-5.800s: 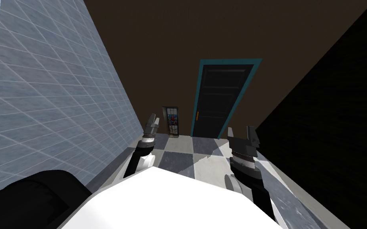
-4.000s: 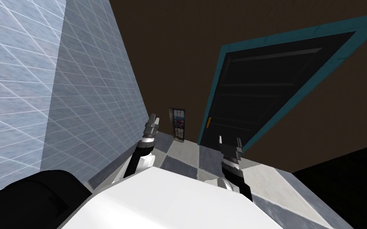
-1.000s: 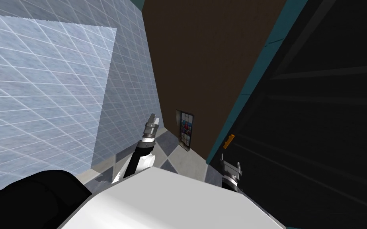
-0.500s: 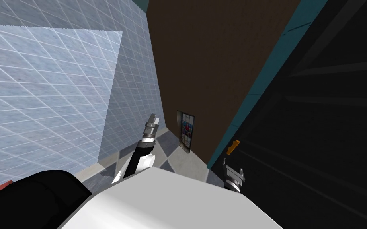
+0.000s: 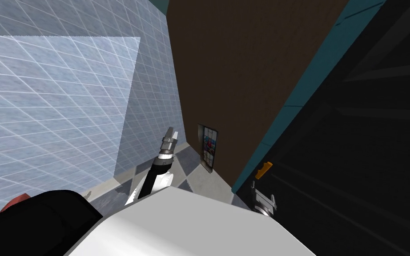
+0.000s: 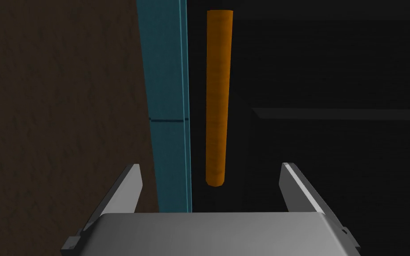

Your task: Pull the door open

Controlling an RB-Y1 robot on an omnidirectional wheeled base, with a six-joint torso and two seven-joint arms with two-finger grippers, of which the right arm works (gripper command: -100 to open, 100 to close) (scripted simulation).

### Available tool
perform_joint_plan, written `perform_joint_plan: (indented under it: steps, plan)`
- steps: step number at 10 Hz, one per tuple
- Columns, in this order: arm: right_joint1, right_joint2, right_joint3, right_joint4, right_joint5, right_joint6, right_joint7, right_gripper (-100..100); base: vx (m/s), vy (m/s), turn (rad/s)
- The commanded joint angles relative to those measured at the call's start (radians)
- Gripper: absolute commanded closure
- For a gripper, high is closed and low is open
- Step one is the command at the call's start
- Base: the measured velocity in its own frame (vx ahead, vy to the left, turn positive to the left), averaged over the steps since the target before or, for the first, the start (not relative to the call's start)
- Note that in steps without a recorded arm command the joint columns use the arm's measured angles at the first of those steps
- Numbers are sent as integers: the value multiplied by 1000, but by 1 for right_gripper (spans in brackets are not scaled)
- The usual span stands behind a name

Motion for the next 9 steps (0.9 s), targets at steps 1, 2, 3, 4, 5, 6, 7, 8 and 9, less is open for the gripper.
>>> perform_joint_plan:
  steps: [1,2,3,4,5,6,7,8,9]
  plan:
    - [-1,-7,6,19,-31,-9,-19,-100,76,-72,122]
    - [-3,-10,10,34,-45,-15,-30,-100,70,-88,115]
    - [4,-8,7,15,-35,-10,-18,-100,28,-42,25]
    - [5,-26,7,32,-36,-11,-48,-100,100,2,-9]
    - [5,-34,6,40,-35,-11,-63,-100,147,3,-5]
    - [6,-55,5,60,-33,-12,-97,-100,166,-1,-7]
    - [6,-67,4,71,-32,-12,-117,-100,154,18,-5]
    - [7,-80,4,83,-31,-12,-137,-100,130,16,-8]
    - [7,-93,3,96,-29,-13,-159,-100,112,0,-7]
